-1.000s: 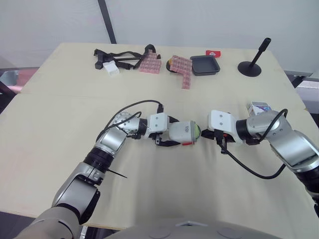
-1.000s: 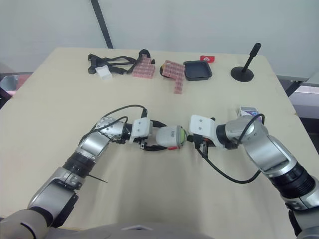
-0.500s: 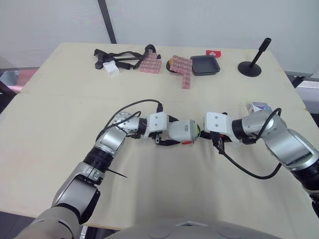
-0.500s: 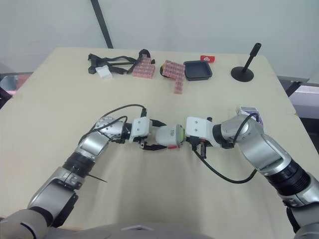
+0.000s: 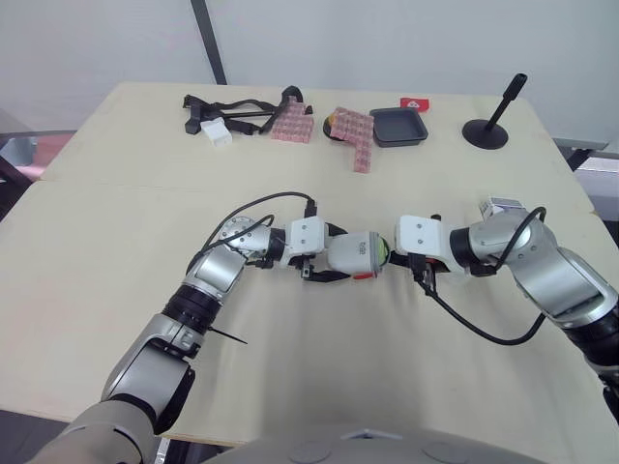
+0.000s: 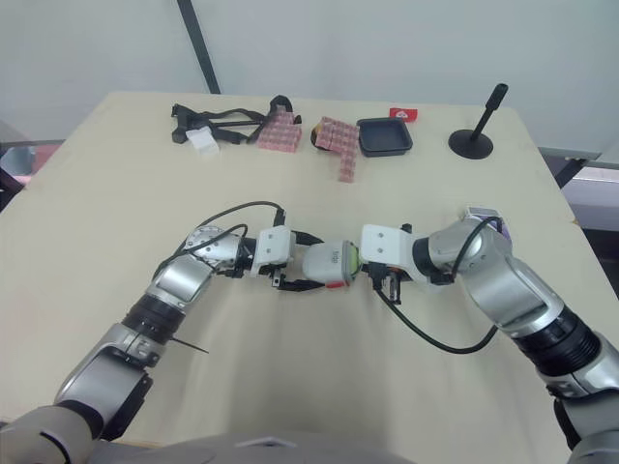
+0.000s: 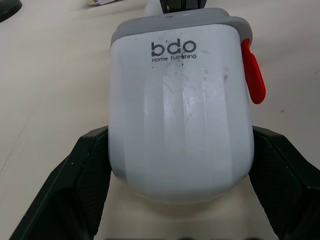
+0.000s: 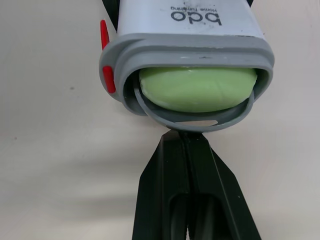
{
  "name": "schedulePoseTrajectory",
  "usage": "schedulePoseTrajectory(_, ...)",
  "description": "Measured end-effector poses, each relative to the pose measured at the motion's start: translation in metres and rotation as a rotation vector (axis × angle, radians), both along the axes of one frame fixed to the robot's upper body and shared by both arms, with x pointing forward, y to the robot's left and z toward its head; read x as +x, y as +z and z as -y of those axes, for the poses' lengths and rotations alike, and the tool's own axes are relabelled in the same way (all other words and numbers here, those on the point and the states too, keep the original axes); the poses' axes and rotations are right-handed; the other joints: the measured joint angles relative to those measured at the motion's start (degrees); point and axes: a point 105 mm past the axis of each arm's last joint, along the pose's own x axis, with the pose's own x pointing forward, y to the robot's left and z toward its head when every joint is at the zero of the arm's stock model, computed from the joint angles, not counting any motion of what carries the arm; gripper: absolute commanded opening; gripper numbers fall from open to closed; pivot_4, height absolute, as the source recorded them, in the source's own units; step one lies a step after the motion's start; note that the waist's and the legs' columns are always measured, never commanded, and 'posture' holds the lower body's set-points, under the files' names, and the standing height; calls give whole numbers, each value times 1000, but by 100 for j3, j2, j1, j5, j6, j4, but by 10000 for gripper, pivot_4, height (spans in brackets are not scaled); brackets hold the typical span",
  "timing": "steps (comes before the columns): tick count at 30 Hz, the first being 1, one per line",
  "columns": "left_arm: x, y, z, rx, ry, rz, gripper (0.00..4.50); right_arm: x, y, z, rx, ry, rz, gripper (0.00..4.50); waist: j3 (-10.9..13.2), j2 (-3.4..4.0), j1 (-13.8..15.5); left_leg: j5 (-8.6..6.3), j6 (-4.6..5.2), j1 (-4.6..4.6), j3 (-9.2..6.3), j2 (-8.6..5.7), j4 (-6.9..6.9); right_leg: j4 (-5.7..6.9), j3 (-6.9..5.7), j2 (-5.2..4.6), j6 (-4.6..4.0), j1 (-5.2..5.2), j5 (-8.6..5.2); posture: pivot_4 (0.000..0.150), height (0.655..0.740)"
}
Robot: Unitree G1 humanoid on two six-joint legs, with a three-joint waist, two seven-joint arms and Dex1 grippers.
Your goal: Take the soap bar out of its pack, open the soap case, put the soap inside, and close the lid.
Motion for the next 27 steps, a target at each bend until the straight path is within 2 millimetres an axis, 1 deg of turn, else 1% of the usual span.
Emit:
schedulePoseTrajectory(2, 0, 0, -1, -3, 0, -5, 34338, 0, 3, 9, 16, -38, -11, 301, 0, 0, 5, 0, 0, -1, 0, 0, 0, -2, 0, 0, 0, 0, 0, 1500, 7400)
schedulePoseTrajectory(7, 3, 3, -8, -3, 10, 17, 34338, -3, 16, 30, 166, -169, -99, 301, 0, 0, -2, 0, 0, -1, 0, 0, -1, -7, 0, 1, 0, 0, 0, 1500, 7400)
schedulePoseTrajectory(8, 3, 4, -9, -7, 10, 26, 34338, -5, 18, 33, 202, -196, -136, 2730, 0, 0, 1, 0, 0, -2, 0, -1, -1, -11, 0, 1, 0, 0, 0, 1500, 7400)
schedulePoseTrajectory(11, 3, 7, -10, -20, 7, 59, 34338, -14, 23, 40, 328, -284, -282, 12284, 0, 0, 4, 0, 1, -2, 0, -1, 0, -11, 0, 1, 0, 1, 0, 1500, 7400)
schedulePoseTrajectory(14, 2, 11, -9, -43, 1, 106, 34338, -33, 21, 40, 460, -357, -537, 21889, -1, 1, 31, 0, 1, -1, -1, -2, -2, -21, -2, 4, 0, 2, 0, 1500, 7400)
schedulePoseTrajectory(15, 2, 13, -10, -59, 7, 121, 34338, -37, 19, 39, 514, -381, -608, 26028, -2, 2, 33, 0, 0, -1, -1, -1, 1, -16, -3, 7, 0, 5, 0, 1500, 7400)
schedulePoseTrajectory(16, 3, 15, -10, -73, 14, 132, 34338, -40, 16, 37, 549, -401, -665, 28781, -3, 5, 34, 0, 0, -2, 0, 0, 4, -15, -3, 6, -1, 3, 0, 1500, 7400)
schedulePoseTrajectory(19, 2, 16, -10, -92, 17, 154, 34338, -42, 11, 34, 610, -463, -768, 38480, -8, 16, 65, 0, 0, -1, 0, 2, 10, -19, -3, 4, -1, 0, 0, 1500, 7400)
schedulePoseTrajectory(21, 0, 17, -10, -104, 19, 168, 34338, -38, 15, 31, 676, -481, -796, 44866, -10, 18, 74, 0, 0, -1, 0, 3, 15, -16, -2, 4, -2, -1, -1, 1500, 7400)
schedulePoseTrajectory(24, -4, 20, -8, -127, 13, 196, 34338, -34, 22, 28, 743, -494, -810, 44866, -11, 21, 106, 1, 0, 0, 1, 11, 16, -15, -3, 1, -2, -2, -1, 1500, 7400)
schedulePoseTrajectory(27, -5, 20, -8, -135, 19, 201, 34338, -31, 23, 28, 787, -510, -823, 44866, -12, 22, 151, 0, 0, 2, 2, 9, 16, -17, -2, 0, -2, -3, -1, 1500, 7400)
